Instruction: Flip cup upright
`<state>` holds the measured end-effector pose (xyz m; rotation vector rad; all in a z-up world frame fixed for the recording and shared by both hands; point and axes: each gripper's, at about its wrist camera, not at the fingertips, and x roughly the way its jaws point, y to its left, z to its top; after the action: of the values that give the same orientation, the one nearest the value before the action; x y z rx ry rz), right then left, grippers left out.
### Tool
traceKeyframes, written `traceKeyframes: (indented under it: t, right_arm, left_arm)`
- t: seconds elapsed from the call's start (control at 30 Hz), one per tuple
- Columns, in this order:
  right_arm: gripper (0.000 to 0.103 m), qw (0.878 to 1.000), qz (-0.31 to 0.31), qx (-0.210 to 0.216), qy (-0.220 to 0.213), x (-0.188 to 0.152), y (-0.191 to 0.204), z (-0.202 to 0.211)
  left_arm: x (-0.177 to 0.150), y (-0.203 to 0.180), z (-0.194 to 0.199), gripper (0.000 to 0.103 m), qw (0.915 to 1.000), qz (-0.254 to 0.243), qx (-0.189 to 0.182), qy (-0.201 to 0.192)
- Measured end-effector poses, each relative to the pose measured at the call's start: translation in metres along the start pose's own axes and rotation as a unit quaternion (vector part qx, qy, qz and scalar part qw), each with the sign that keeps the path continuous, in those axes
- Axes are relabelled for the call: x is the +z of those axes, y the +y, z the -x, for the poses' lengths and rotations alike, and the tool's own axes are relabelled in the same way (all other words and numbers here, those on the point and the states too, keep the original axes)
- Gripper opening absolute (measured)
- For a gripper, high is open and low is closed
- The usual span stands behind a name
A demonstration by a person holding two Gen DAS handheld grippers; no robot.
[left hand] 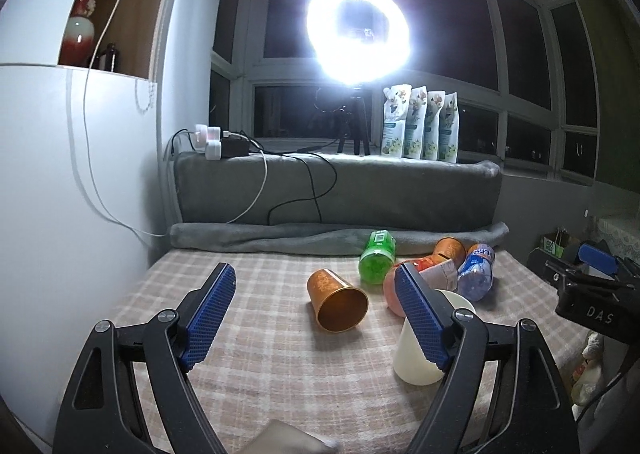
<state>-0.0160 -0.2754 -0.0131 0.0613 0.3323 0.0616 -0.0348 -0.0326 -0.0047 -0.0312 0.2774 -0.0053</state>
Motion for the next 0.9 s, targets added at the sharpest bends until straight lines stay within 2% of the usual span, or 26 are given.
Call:
traceKeyframes:
  t: [0.27,0.9]
  right_arm:
    - [0.103,1.000,0.000,-0.002,-0.003,0.0012,-0.0010,0.0004]
    - [0.103,1.000,-0.002,-0.005,-0.012,0.0038,-0.0020,0.0032]
  left_arm:
    - [-0.0008,0.0007,0.0011,0.086,1.0000,0.000,-0.001,-0.004]
    - [-0.0026,-0.0004,0.0014,0.086,1.0000,-0.001,-0.003,0.004]
